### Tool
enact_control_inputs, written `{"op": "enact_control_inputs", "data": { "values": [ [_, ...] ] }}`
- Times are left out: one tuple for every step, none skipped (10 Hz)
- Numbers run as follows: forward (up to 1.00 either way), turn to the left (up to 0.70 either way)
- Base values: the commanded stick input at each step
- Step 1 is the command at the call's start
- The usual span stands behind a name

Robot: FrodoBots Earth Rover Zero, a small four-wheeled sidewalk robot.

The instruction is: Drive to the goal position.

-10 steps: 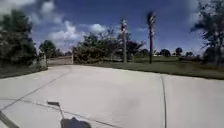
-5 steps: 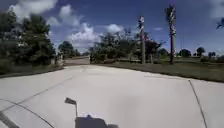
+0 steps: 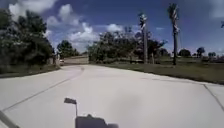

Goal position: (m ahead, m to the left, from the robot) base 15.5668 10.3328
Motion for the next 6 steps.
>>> {"op": "enact_control_inputs", "data": {
  "values": [
    [0.85,0.23],
    [0.85,0.34],
    [0.85,0.34],
    [0.85,0.34],
    [0.85,0.34],
    [0.85,0.34]
  ]
}}
